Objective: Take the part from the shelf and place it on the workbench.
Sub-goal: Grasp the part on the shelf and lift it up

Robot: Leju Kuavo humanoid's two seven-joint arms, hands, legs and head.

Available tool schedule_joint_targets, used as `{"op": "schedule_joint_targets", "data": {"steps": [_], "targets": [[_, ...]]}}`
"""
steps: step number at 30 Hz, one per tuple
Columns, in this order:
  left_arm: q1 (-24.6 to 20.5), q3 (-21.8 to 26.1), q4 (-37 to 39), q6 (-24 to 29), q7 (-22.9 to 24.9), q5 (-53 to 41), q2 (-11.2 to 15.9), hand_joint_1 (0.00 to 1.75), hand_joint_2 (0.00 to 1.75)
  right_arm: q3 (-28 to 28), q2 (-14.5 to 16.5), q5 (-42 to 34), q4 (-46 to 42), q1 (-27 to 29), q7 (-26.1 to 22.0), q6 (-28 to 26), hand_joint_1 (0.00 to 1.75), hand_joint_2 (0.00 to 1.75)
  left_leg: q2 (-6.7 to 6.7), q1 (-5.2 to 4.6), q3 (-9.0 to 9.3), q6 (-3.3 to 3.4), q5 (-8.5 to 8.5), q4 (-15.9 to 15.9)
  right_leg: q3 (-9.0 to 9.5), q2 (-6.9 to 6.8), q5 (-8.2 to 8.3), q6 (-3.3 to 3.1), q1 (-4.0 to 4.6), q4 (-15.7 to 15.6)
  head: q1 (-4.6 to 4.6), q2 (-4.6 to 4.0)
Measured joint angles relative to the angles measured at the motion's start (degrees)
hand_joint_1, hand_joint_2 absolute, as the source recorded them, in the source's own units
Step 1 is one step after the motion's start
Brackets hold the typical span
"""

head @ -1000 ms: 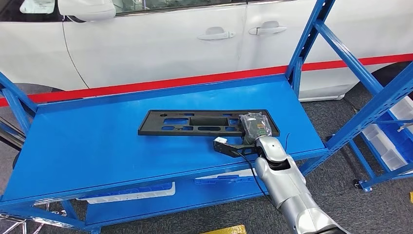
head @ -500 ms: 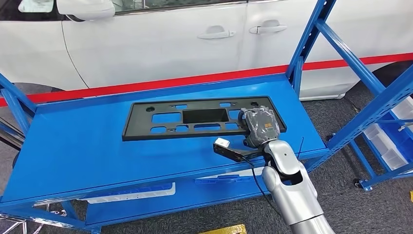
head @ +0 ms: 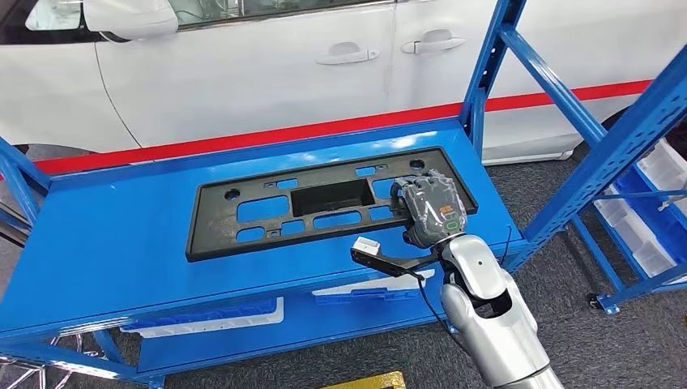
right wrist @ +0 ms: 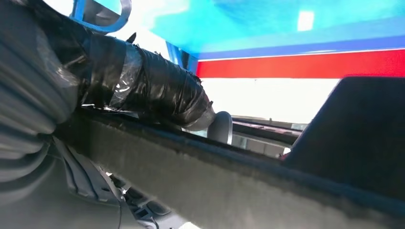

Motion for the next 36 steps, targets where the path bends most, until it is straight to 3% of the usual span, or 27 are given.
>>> {"op": "schedule_joint_targets", "data": {"steps": [2,4,5,6,7,8,10,11,12,15,17,19,20,21,22,23,25,27,30,31,33,35,36], "targets": [[0.0,-0.1,0.0,-0.2,0.1,0.3,0.0,0.00,1.75,0.6,-0.2,-0.5,0.0,-0.2,0.0,0.2,1.75,1.75,0.08,0.18,-1.69,-0.15,-3.71,4.0,-0.90,-0.11,0.89,-1.24,0.22,-0.3,-0.01,0.00],[0.0,-0.3,0.0,-0.2,0.3,0.5,0.0,0.00,1.75,1.0,-0.3,-1.4,-0.1,-0.2,0.0,0.2,1.75,1.75,0.09,0.06,-3.98,0.01,-8.70,11.3,-1.93,-0.21,1.67,-1.92,0.79,-0.3,-0.01,0.00],[0.0,-0.4,0.0,-0.2,0.4,0.6,0.0,0.00,1.75,1.1,-0.5,-2.0,-0.1,-0.2,0.0,0.2,1.75,1.75,0.08,-0.06,-4.58,0.16,-10.10,14.3,-2.45,-0.25,2.04,-2.09,1.12,-0.3,0.00,0.00],[-0.1,-0.6,0.0,-0.2,0.5,0.8,0.0,0.00,1.75,1.2,-0.6,-2.6,-0.2,-0.2,-0.1,0.3,1.75,1.75,0.08,-0.24,-4.35,0.42,-10.37,15.5,-2.94,-0.29,2.41,-2.19,1.43,-0.3,0.00,0.00],[-0.1,-0.7,0.0,-0.2,0.6,1.0,0.0,0.00,1.75,1.3,-0.8,-3.3,-0.4,-0.2,-0.2,0.3,1.75,1.75,0.08,-0.49,-2.99,0.80,-9.53,14.6,-3.38,-0.29,2.78,-2.26,1.72,-0.3,0.00,0.00],[-0.1,-0.9,0.0,-0.2,0.6,1.2,0.0,0.00,1.75,1.4,-0.9,-3.8,-0.8,-0.2,-0.3,0.4,1.75,1.75,0.05,-0.82,-0.57,1.34,-7.98,11.7,-3.71,-0.28,3.12,-2.28,1.96,-0.3,0.00,0.00],[-0.2,-1.1,0.1,-0.1,0.7,1.5,0.2,0.00,1.75,1.4,-1.2,-4.5,-1.8,-0.2,-0.4,0.6,1.75,1.75,-0.01,-1.58,5.00,2.67,-5.92,3.4,-4.14,-0.29,3.78,-2.20,2.20,-0.3,0.01,0.00],[-0.2,-1.2,0.2,-0.1,0.7,1.5,0.3,0.00,1.75,1.4,-1.3,-4.8,-2.3,-0.3,-0.4,0.7,1.75,1.75,-0.05,-1.90,6.80,3.08,-5.58,0.4,-4.26,-0.34,4.13,-2.00,2.19,-0.3,0.02,0.00],[-0.3,-1.2,0.2,0.0,0.7,1.6,0.3,0.00,1.75,1.5,-1.3,-5.0,-2.6,-0.3,-0.5,0.9,1.75,1.75,-0.06,-2.15,7.60,3.36,-5.63,-1.2,-4.35,-0.39,4.52,-1.74,2.07,-0.4,0.01,0.00],[-0.5,-1.4,0.3,0.2,1.0,2.3,0.3,0.00,1.75,1.9,-1.7,-6.7,-3.7,-0.3,-1.1,1.9,1.75,1.75,0.12,-2.17,7.35,3.67,-4.07,-2.8,-4.64,-0.44,5.16,-0.72,1.82,-0.8,0.01,0.00],[-0.7,-1.5,0.3,0.3,1.3,2.7,0.1,0.00,1.75,2.5,-2.3,-7.8,-4.9,-0.3,-1.5,2.5,1.75,1.75,0.51,-1.84,6.73,4.10,-2.49,-3.8,-5.57,-0.40,1.88,-0.11,1.75,1.5,0.05,0.00],[-0.8,-1.8,0.3,0.5,1.9,2.4,-0.3,0.00,1.75,3.0,-3.8,-8.7,-6.3,0.2,-1.6,2.4,1.75,1.75,0.75,-1.82,5.46,4.44,-1.44,-3.7,-7.11,-0.41,-3.50,0.55,1.39,7.8,0.05,0.00],[-0.9,-2.1,0.3,0.7,2.2,2.0,-0.6,0.00,1.75,3.1,-4.9,-9.3,-6.9,0.7,-1.8,1.9,1.75,1.75,0.77,-1.81,4.71,4.46,-1.02,-3.4,-7.66,-0.43,-5.09,0.91,1.15,11.1,0.04,0.00],[-0.9,-2.5,0.3,1.0,2.5,1.5,-0.9,0.00,1.75,3.1,-6.3,-10.0,-7.4,1.5,-2.0,1.1,1.75,1.75,0.75,-1.77,3.92,4.40,-0.66,-3.1,-7.64,-0.44,-5.41,1.25,0.88,13.2,0.04,0.00],[-1.0,-3.0,0.2,1.5,2.7,1.2,-1.3,0.00,1.75,2.8,-7.8,-10.7,-7.9,2.3,-2.4,0.2,1.75,1.75,0.70,-1.70,3.09,4.30,-0.36,-2.6,-6.78,-0.45,-4.62,1.58,0.62,13.6,0.04,0.00],[-1.0,-3.4,0.2,2.0,2.8,0.9,-1.6,0.00,1.75,2.3,-9.2,-11.2,-8.1,3.1,-2.9,-0.6,1.75,1.75,0.65,-1.61,2.29,4.15,-0.15,-2.1,-4.98,-0.49,-3.19,1.83,0.39,11.9,0.05,0.00],[-1.1,-4.2,-0.1,2.7,2.4,0.2,-2.0,0.00,1.75,0.5,-11.2,-11.6,-8.6,4.5,-3.8,-1.5,1.75,1.75,0.64,-1.51,0.76,3.73,0.11,-0.8,-0.02,-0.59,-1.67,1.99,0.24,4.8,0.06,0.00],[-1.3,-4.8,-0.5,2.9,1.8,-0.8,-2.1,0.00,1.75,-1.7,-12.2,-11.8,-8.9,5.6,-4.2,-1.8,1.75,1.75,0.70,-1.57,-0.19,3.05,0.48,0.1,2.57,-0.50,-1.86,1.37,0.55,0.3,0.05,0.00],[-1.5,-5.5,-1.0,3.2,1.2,-1.4,-2.1,0.00,1.75,-4.2,-12.9,-12.0,-9.0,6.7,-4.5,-2.0,1.75,1.75,0.72,-1.50,-0.90,1.89,1.14,0.3,1.76,-0.46,-0.96,-0.13,0.78,-0.5,0.09,0.00],[-1.6,-5.6,-1.1,3.3,1.2,-1.4,-2.1,0.00,1.75,-4.7,-13.0,-12.1,-9.0,6.8,-4.6,-2.0,1.75,1.75,0.69,-1.41,-1.35,1.59,0.15,0.9,1.26,-0.54,-0.35,-0.70,0.70,-0.7,0.07,0.00],[-1.7,-5.7,-1.3,3.3,1.1,-1.5,-2.1,0.00,1.75,-5.3,-13.1,-12.1,-9.1,7.1,-4.7,-2.0,1.75,1.75,0.63,-1.20,-2.79,1.16,-4.77,5.0,-0.03,-0.69,0.95,-1.53,0.63,-0.9,0.03,0.00],[-1.8,-5.8,-1.5,3.5,1.0,-2.0,-2.1,0.00,1.75,-5.9,-13.1,-12.1,-9.3,7.3,-4.7,-1.9,1.75,1.75,0.61,-1.14,-4.16,0.95,-9.79,11.8,-1.73,-0.68,2.24,-1.82,0.82,-0.9,-0.01,0.00],[-1.8,-5.9,-1.6,3.7,0.9,-2.5,-2.1,0.00,1.75,-6.2,-13.1,-12.0,-9.3,7.5,-4.7,-1.9,1.75,1.75,0.60,-1.12,-4.19,0.94,-10.39,14.3,-2.62,-0.68,2.89,-1.82,0.92,-0.8,-0.01,0.00]]}}
